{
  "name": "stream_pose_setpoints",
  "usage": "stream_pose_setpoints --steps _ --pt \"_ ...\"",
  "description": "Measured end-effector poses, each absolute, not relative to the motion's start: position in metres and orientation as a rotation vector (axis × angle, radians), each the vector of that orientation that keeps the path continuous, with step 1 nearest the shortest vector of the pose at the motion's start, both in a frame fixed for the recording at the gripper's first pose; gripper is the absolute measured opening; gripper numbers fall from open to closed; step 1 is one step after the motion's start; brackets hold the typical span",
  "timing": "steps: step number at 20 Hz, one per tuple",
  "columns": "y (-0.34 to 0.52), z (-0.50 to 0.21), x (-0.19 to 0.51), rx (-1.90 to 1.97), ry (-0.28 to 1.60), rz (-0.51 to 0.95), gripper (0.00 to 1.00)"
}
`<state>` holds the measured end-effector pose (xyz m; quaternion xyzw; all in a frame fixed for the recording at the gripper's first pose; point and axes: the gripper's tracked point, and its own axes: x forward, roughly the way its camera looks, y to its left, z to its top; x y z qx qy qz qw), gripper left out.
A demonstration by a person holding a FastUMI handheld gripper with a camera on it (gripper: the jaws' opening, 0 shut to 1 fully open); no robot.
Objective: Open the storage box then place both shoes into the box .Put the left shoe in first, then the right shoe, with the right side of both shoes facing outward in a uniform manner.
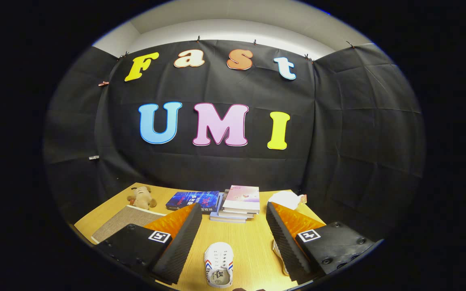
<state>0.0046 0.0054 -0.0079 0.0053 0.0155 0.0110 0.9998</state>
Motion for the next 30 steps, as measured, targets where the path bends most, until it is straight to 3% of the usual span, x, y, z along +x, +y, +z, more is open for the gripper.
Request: stream_pose_setpoints --steps 9,14,21,30 --pt "0.026 -0.026 0.011 0.041 0.101 0.145 0.98" --pt "0.04 -0.052 0.015 0.136 0.24 0.27 0.98" --pt "0.085 -0.108 0.004 0.352 0.514 0.56 0.98" --pt "0.131 -0.182 -0.02 0.526 0.806 0.786 0.98"
